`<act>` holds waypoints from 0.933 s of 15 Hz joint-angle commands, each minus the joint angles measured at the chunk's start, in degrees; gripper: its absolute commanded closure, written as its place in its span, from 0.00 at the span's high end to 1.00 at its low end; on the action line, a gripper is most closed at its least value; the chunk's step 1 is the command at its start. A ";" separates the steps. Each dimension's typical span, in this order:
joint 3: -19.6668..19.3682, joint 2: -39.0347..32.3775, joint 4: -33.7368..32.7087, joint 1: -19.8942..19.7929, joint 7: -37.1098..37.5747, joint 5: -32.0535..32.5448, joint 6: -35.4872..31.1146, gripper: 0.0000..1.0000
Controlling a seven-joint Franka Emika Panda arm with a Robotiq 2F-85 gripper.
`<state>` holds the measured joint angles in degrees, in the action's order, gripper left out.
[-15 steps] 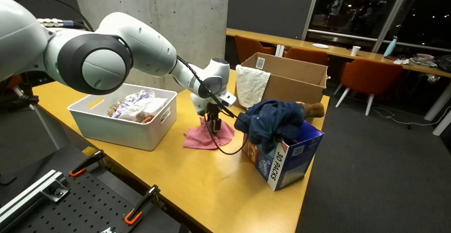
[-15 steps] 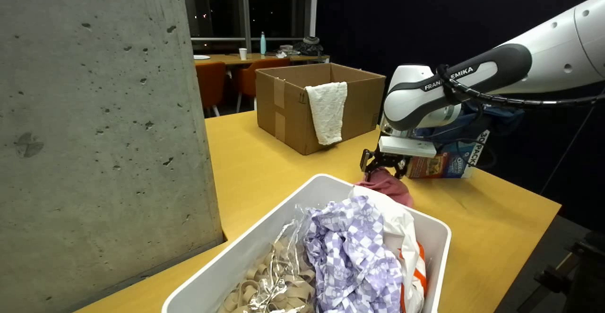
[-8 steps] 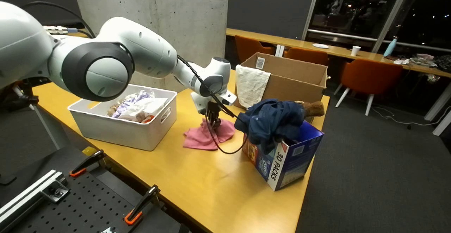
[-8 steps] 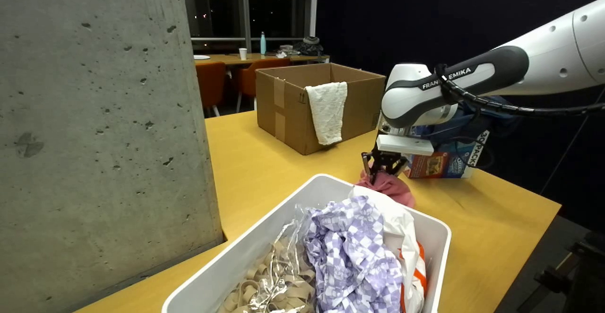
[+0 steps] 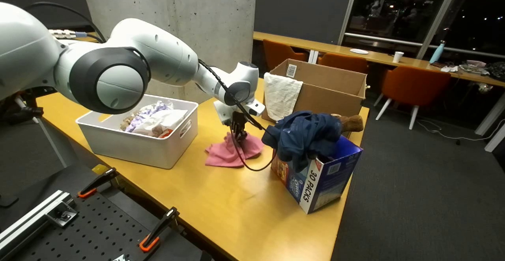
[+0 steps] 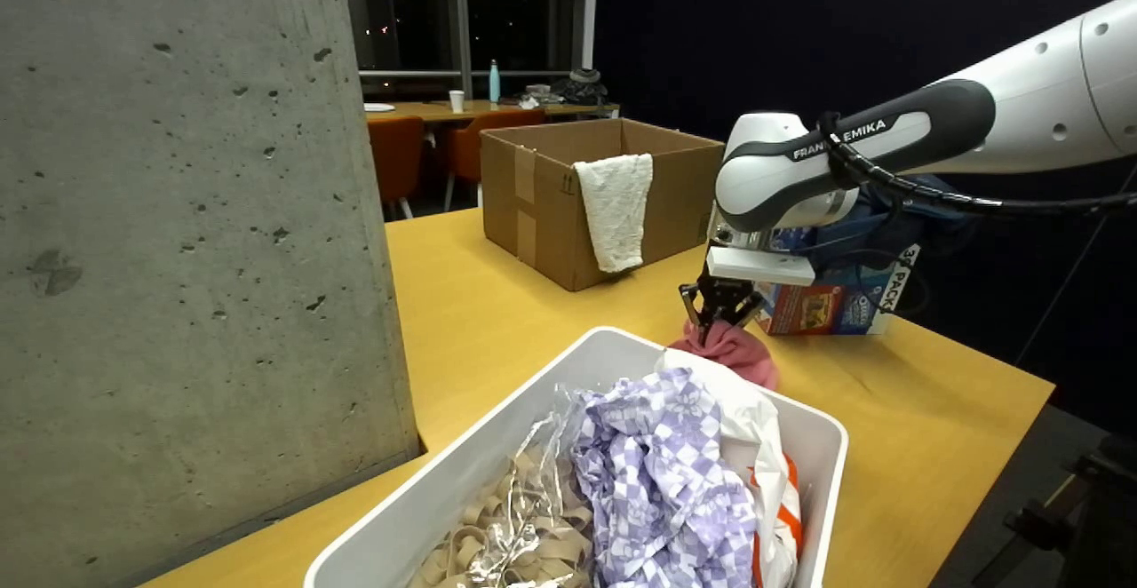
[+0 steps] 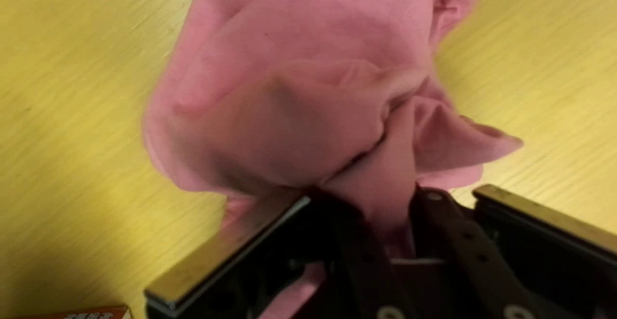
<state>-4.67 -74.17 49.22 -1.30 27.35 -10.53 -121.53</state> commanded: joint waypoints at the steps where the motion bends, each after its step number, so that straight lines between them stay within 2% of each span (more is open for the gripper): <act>1: 0.08 0.99 0.61 -0.20 0.02 -0.18 0.66 0.57; 7: -0.76 4.22 6.16 1.12 2.82 0.11 0.37 0.99; 11: -1.38 7.08 12.19 2.71 6.29 0.27 0.40 1.00; 14: -2.62 11.75 19.88 4.47 10.09 0.46 -0.94 1.00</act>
<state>-5.73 -69.06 59.49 1.15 34.01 -10.49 -121.55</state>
